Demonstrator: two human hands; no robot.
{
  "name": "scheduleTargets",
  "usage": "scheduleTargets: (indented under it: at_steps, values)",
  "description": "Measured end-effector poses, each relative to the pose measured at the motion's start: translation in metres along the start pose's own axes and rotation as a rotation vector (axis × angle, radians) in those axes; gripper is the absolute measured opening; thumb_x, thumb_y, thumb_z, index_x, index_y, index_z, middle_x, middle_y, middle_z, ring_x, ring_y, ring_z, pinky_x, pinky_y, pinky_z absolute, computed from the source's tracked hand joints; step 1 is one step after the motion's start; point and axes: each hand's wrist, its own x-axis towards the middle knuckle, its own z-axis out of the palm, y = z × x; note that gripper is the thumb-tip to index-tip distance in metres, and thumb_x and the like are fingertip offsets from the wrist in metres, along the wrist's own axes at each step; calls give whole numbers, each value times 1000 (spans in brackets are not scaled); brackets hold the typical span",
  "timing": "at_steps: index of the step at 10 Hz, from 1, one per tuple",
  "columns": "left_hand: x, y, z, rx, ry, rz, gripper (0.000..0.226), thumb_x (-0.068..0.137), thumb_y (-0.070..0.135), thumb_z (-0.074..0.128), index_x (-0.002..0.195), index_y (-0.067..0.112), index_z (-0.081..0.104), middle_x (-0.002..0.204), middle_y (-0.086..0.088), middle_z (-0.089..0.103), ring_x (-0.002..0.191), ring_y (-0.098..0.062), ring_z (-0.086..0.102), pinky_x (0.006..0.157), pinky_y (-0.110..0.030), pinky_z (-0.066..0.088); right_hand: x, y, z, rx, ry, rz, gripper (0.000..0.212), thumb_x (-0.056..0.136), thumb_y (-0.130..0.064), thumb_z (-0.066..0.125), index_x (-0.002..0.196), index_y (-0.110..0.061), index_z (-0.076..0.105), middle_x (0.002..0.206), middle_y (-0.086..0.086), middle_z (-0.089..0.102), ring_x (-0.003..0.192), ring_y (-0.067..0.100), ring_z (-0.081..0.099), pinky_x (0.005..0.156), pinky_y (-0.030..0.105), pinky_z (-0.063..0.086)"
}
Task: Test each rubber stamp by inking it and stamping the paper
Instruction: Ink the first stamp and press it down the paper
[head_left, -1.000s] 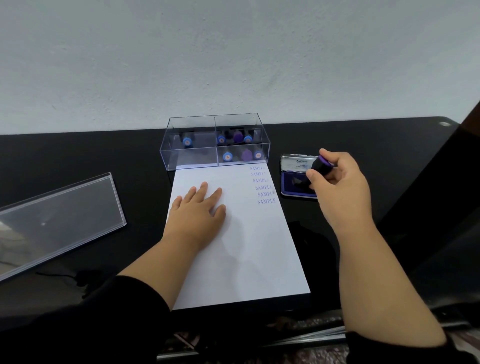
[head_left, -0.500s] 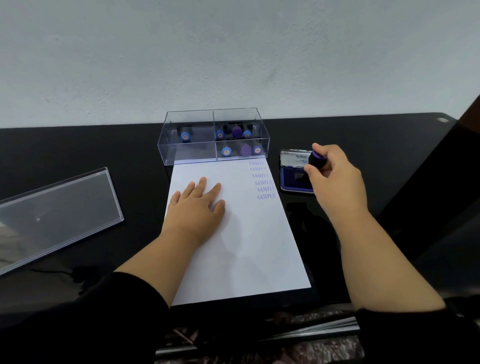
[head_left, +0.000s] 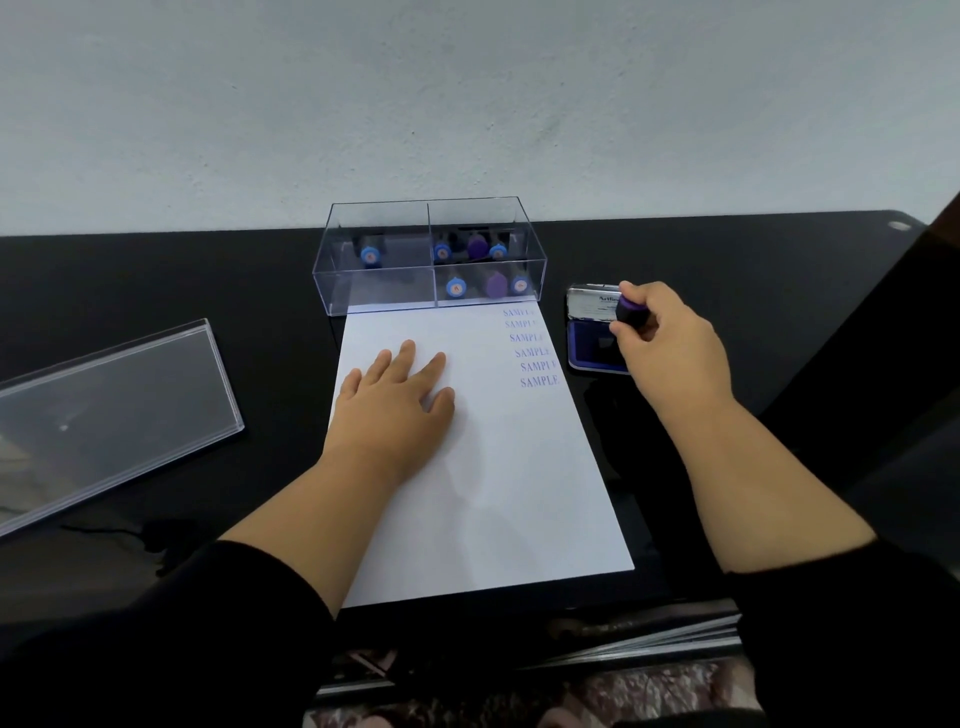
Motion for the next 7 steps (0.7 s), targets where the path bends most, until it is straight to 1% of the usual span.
scheduleTargets:
  at_steps: [2, 4, 6, 7]
  values:
    - [-1, 1, -1, 8, -3, 3, 51, 101, 45, 19, 151, 39, 9, 160, 7, -4, 147, -14, -5, 118, -35, -4, -1, -1, 2, -18, 9, -1, 36, 91, -20, 57, 126, -28, 53, 105, 1, 63, 93, 18, 58, 71, 24, 40]
    - [0, 1, -1, 10, -8, 2, 51, 101, 45, 19, 150, 39, 9, 160, 7, -4, 147, -14, -5, 118, -35, -4, -1, 0, 3, -22, 20, 7, 37, 92, -21, 56, 127, -31, 52, 104, 1, 63, 92, 18, 57, 69, 24, 39]
    - [-1, 1, 0, 2, -3, -6, 51, 101, 45, 20, 150, 39, 10, 160, 8, -3, 147, -13, -5, 118, -35, -4, -4, -4, 1, -9, 14, 8, 36, 92, -21, 55, 126, -30, 52, 105, 2, 62, 94, 20, 58, 70, 27, 42]
    - [0, 1, 0, 6, -3, -7, 51, 101, 45, 20, 150, 39, 10, 160, 8, -3, 147, -13, -5, 117, -35, -4, -9, -11, -4, 52, 29, 2, 35, 91, -21, 57, 125, -31, 53, 100, -1, 61, 91, 17, 57, 71, 28, 45]
